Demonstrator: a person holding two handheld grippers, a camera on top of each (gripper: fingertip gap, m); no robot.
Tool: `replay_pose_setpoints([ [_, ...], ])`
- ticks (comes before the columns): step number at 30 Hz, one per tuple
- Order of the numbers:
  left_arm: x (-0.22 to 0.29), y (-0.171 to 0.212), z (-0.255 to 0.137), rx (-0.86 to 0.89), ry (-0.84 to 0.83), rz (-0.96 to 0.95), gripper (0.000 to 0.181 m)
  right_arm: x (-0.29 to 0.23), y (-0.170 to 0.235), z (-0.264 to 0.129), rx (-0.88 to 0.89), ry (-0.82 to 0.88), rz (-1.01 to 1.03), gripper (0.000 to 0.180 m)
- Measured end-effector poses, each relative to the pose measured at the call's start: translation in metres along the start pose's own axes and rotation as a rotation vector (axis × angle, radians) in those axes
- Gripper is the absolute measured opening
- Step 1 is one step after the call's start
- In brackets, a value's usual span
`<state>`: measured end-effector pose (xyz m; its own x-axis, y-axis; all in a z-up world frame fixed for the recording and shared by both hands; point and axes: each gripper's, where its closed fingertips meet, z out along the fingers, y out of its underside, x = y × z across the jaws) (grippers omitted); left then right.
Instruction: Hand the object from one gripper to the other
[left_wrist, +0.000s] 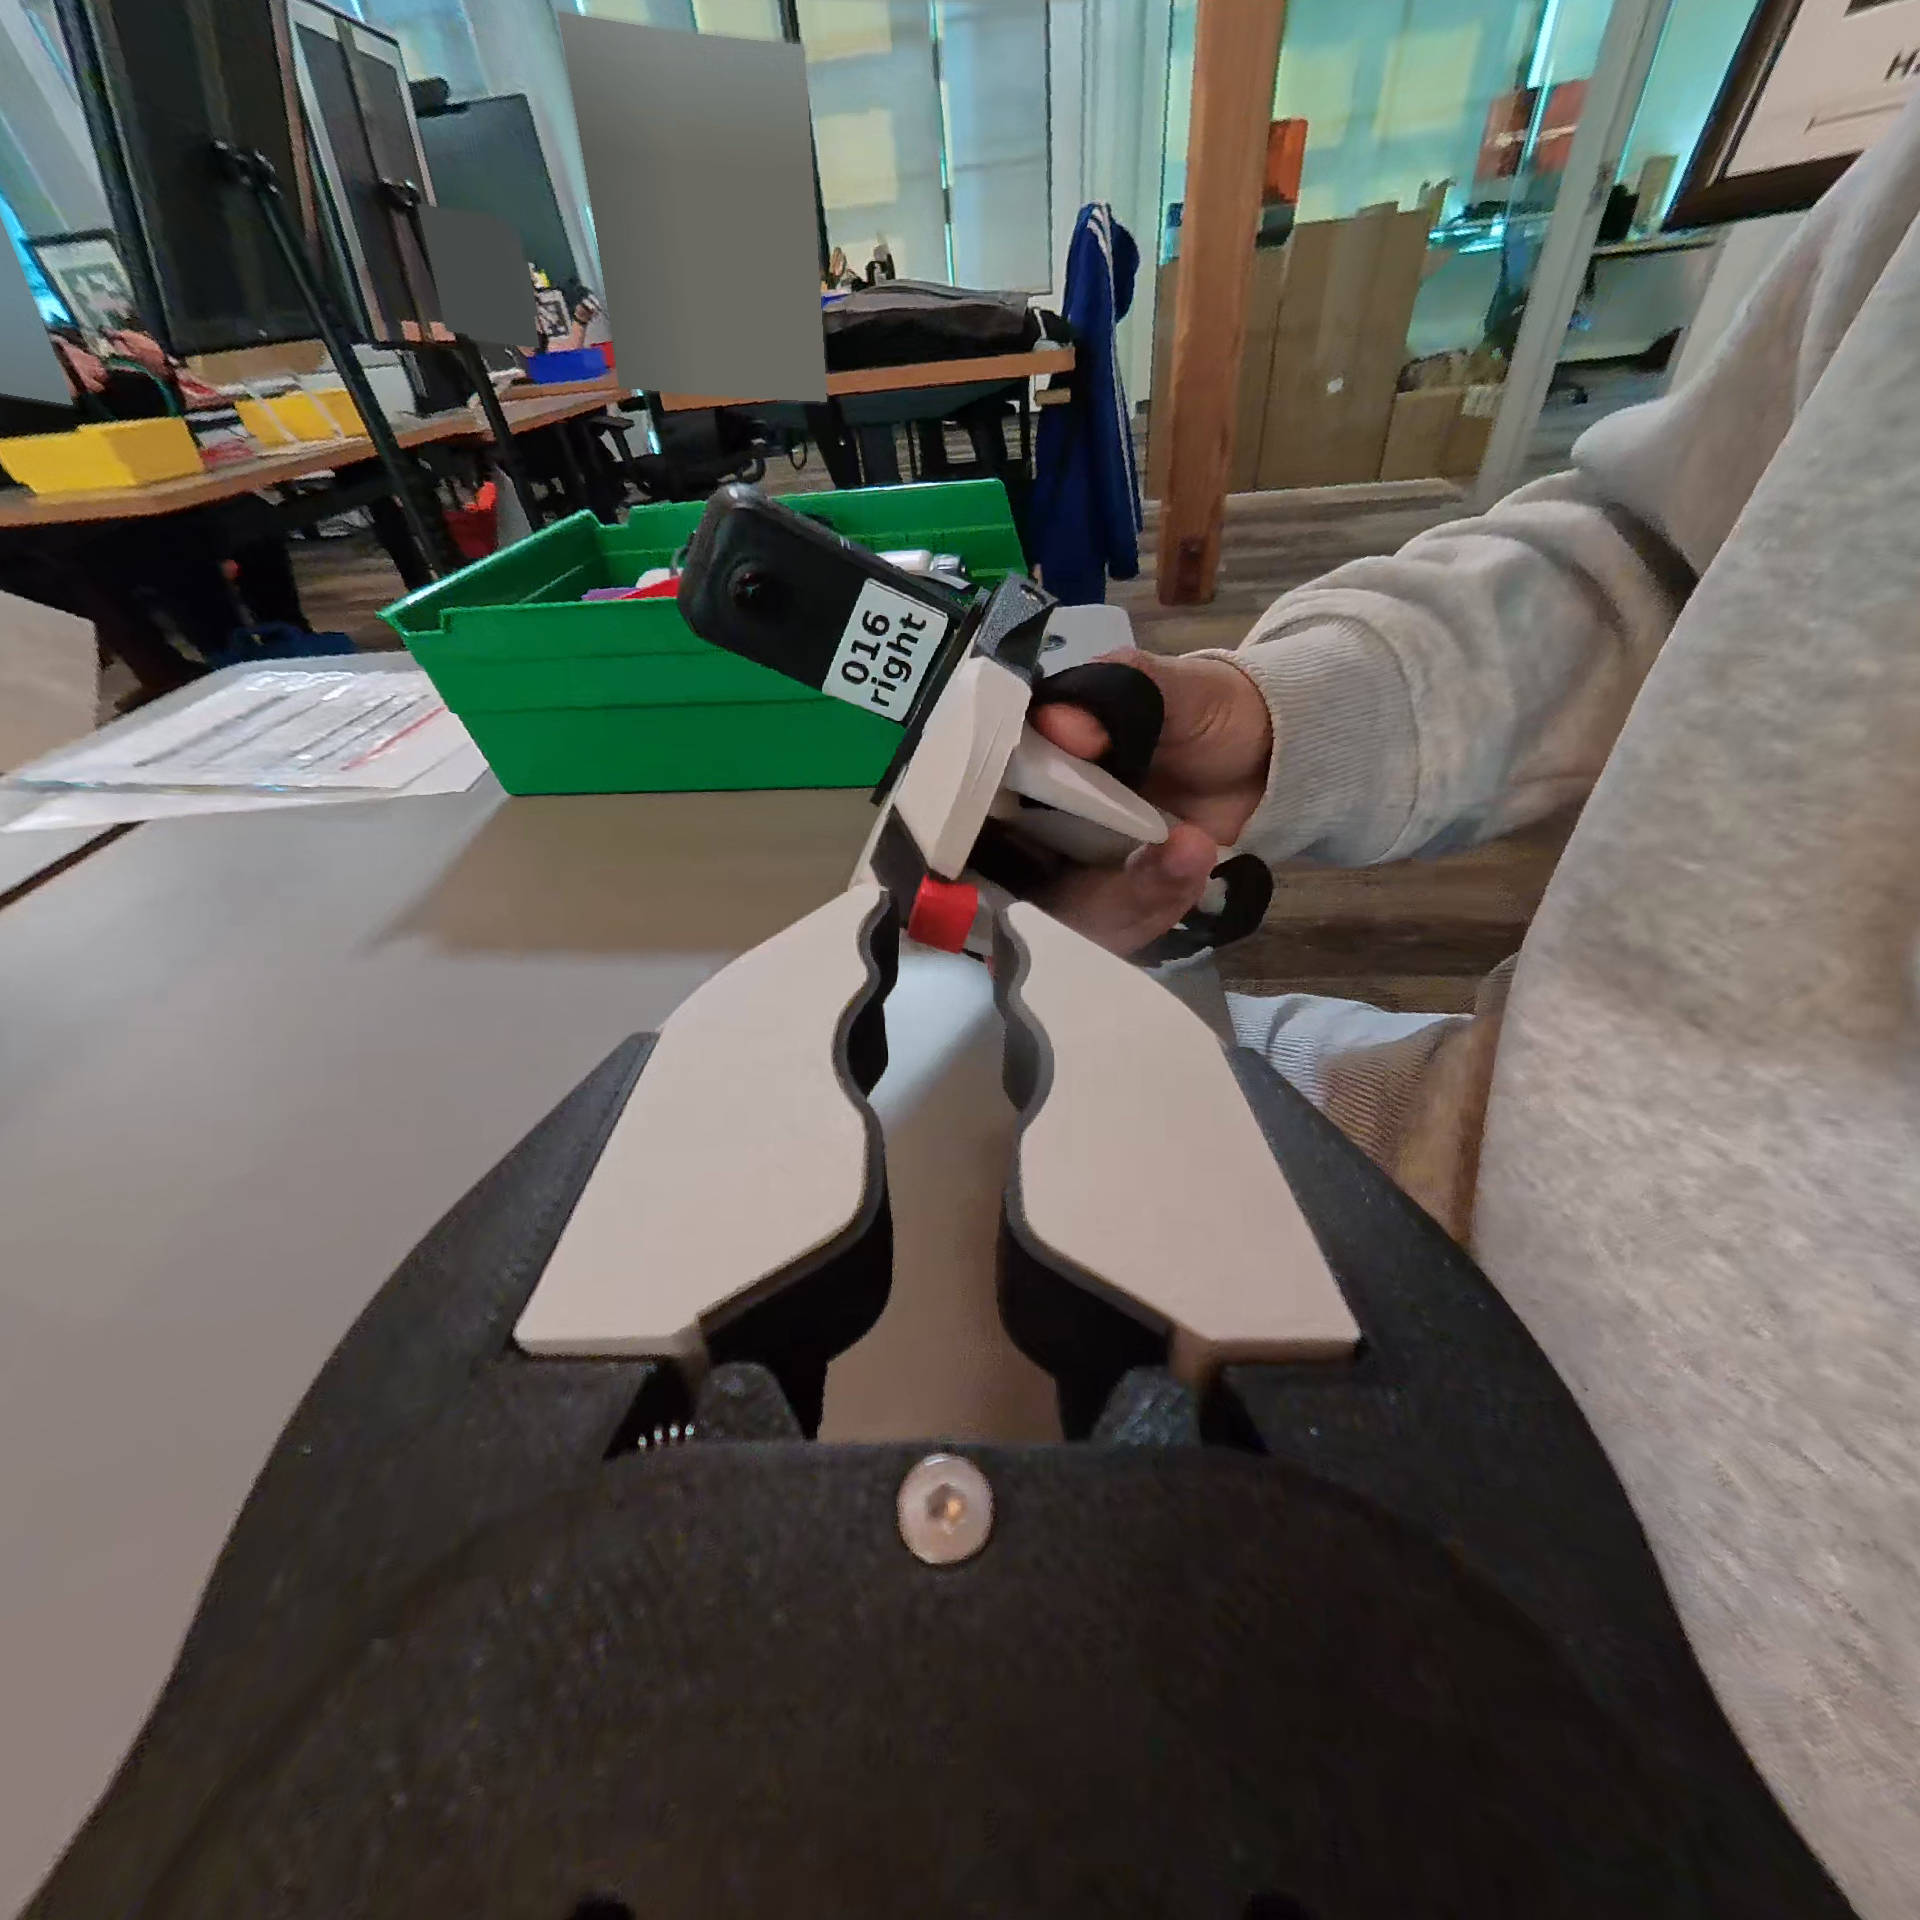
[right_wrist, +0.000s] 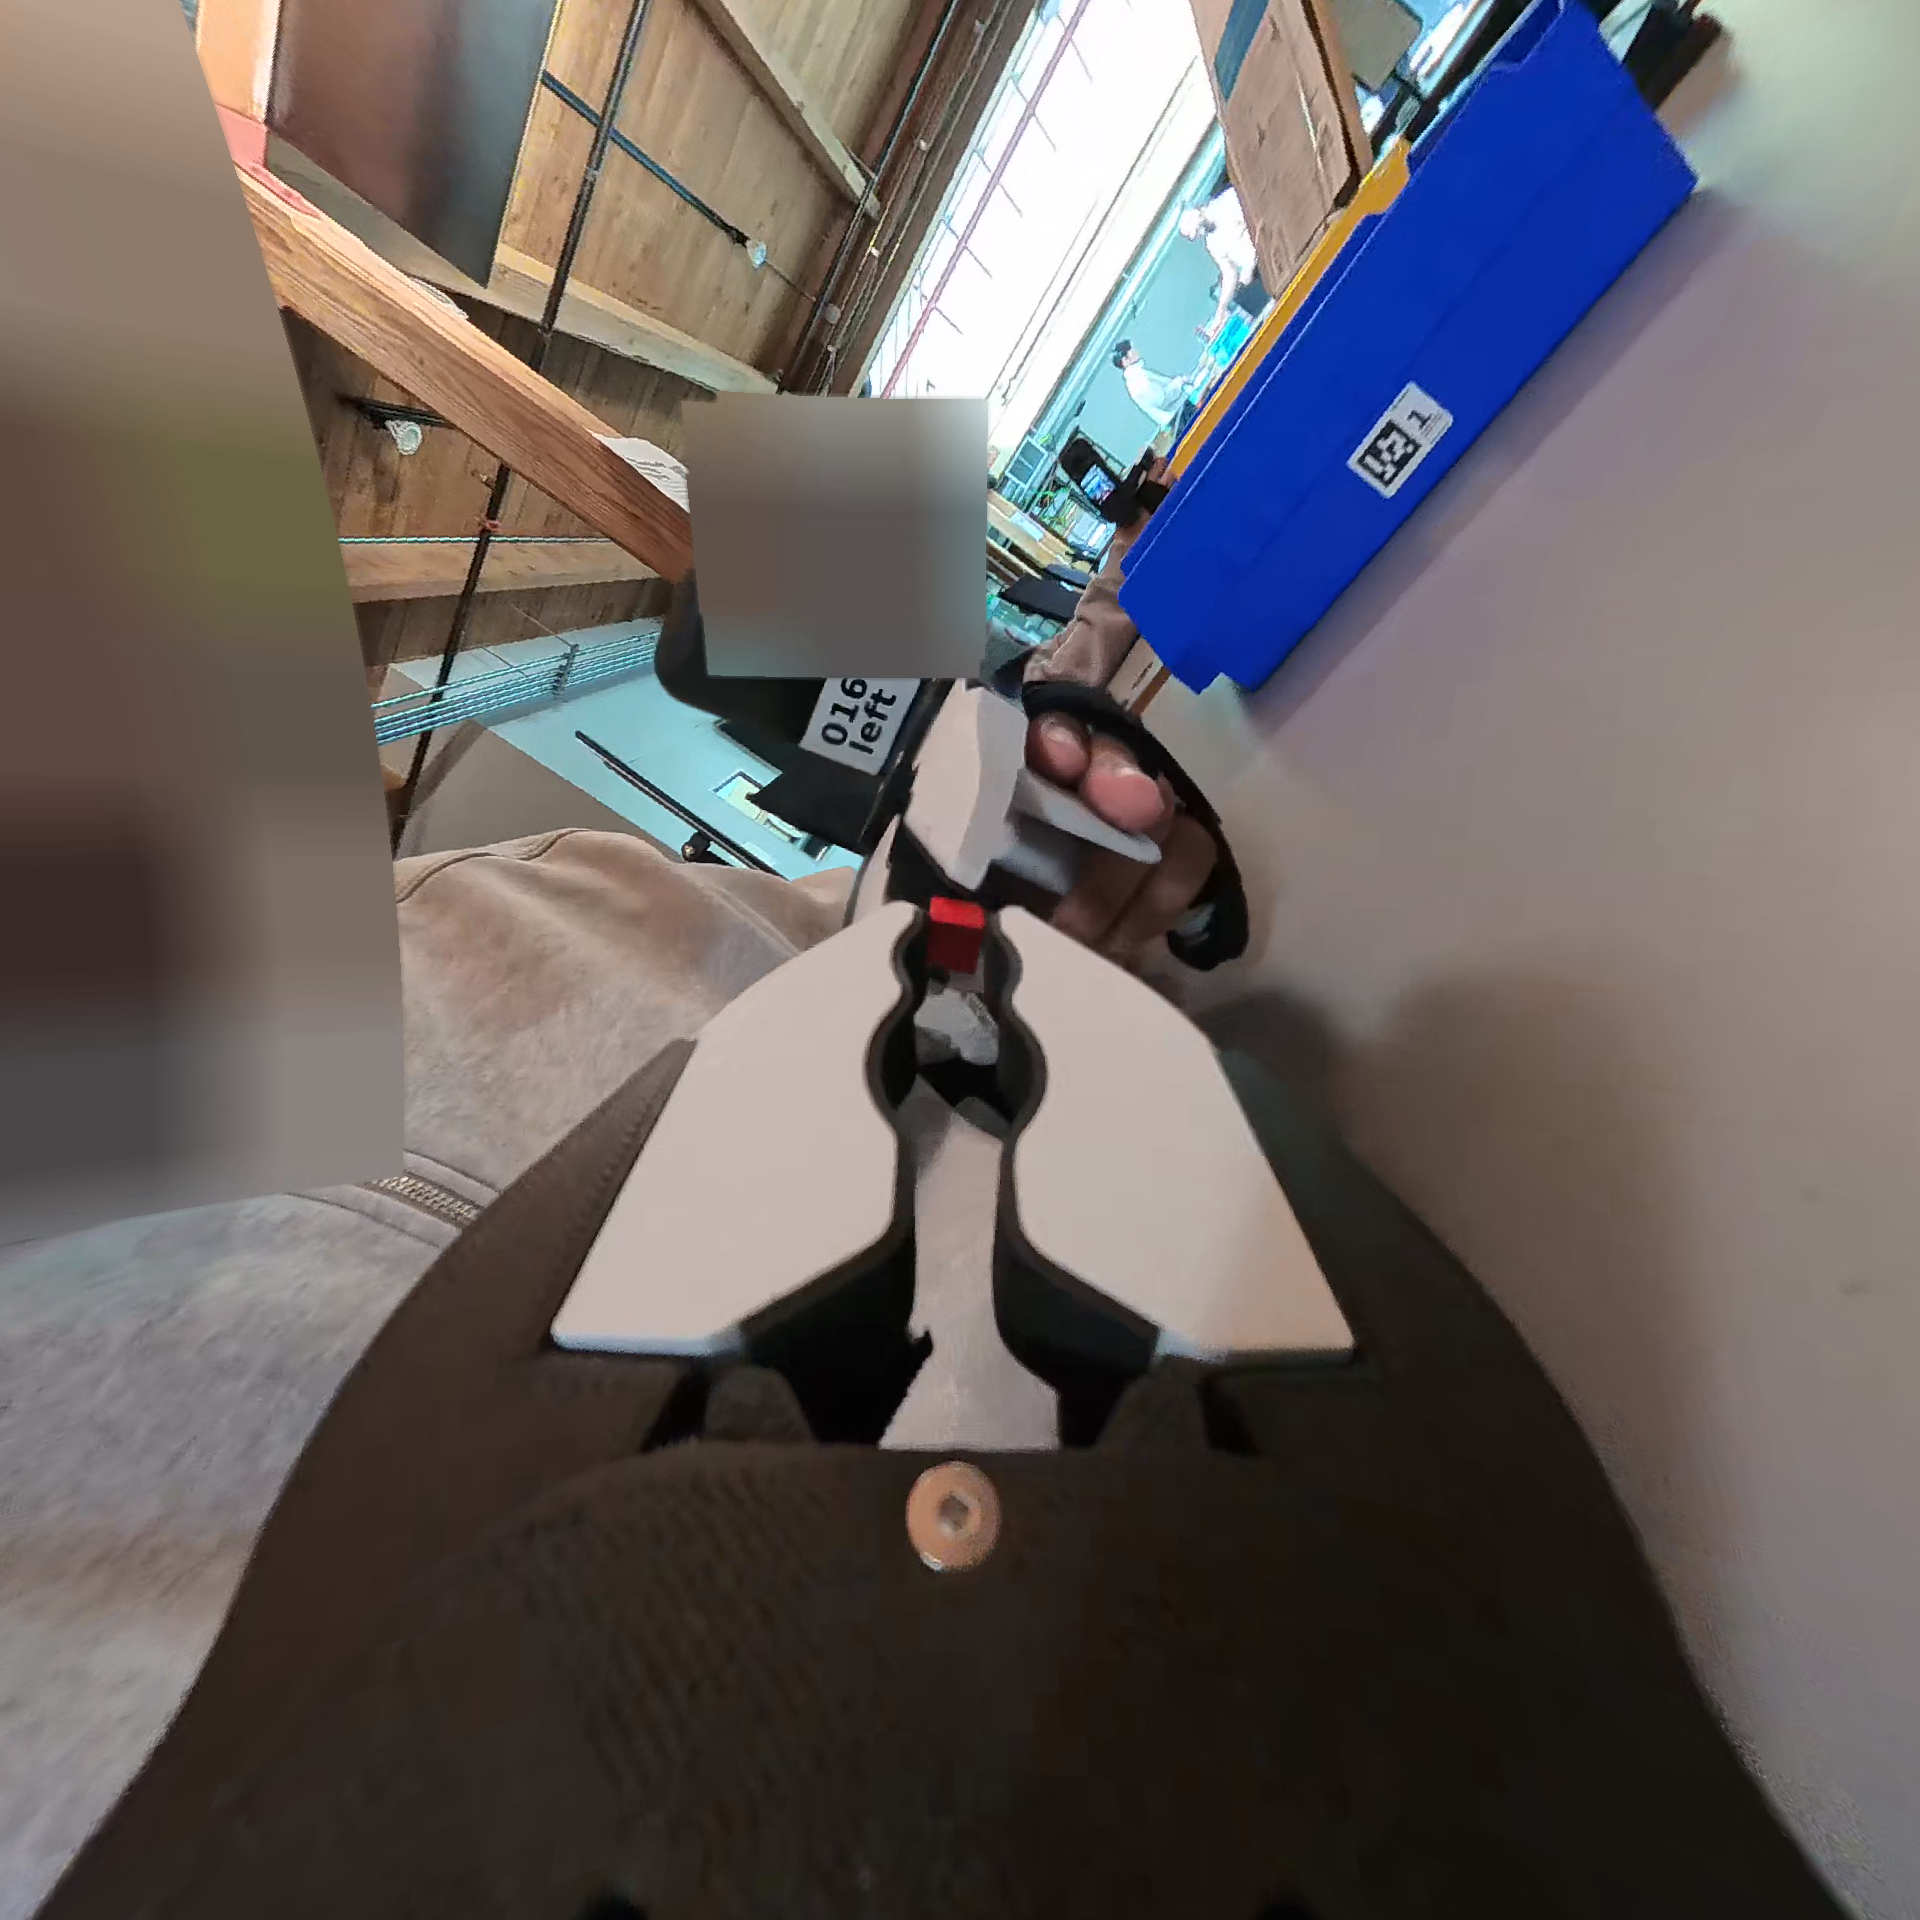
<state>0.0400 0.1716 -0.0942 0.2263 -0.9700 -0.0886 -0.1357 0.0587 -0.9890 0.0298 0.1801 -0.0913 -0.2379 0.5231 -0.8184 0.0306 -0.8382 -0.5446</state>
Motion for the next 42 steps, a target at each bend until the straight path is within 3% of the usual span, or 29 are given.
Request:
replay_pose_setpoints([
  [7,0.001,0.0,0.0,-0.003,0.011,0.0,0.01,0.0,0.002,0.001,-0.001,-0.038,0.071,0.011],
  [10,-0.001,-0.002,-0.002,0.019,0.023,-0.062,0.01,0.004,0.0,0.001,0.016,-0.016,0.035,0.031],
  [15,-0.011,-0.006,-0.007,0.104,0.105,-0.366,0.009,0.002,-0.015,-0.006,0.084,0.052,-0.21,0.034],
  [19,-0.018,-0.004,-0.01,0.159,0.174,-0.62,0.009,-0.001,-0.021,-0.01,0.087,0.165,-0.557,0.033],
  [23,-0.014,-0.003,-0.009,0.17,0.258,-0.764,0.009,-0.005,-0.014,-0.008,-0.001,0.259,-0.936,0.028],
  [26,-0.007,-0.001,-0.006,0.147,0.328,-0.841,0.01,-0.003,-0.004,-0.002,-0.086,0.299,-1.106,0.025],
  [36,0.005,0.002,-0.004,0.12,0.46,-0.992,0.012,0.001,0.013,0.005,-0.216,0.335,-1.322,0.013],
  [42,0.006,0.002,-0.003,0.121,0.473,-0.999,0.012,0.0,0.015,0.006,-0.228,0.334,-1.327,0.011],
])
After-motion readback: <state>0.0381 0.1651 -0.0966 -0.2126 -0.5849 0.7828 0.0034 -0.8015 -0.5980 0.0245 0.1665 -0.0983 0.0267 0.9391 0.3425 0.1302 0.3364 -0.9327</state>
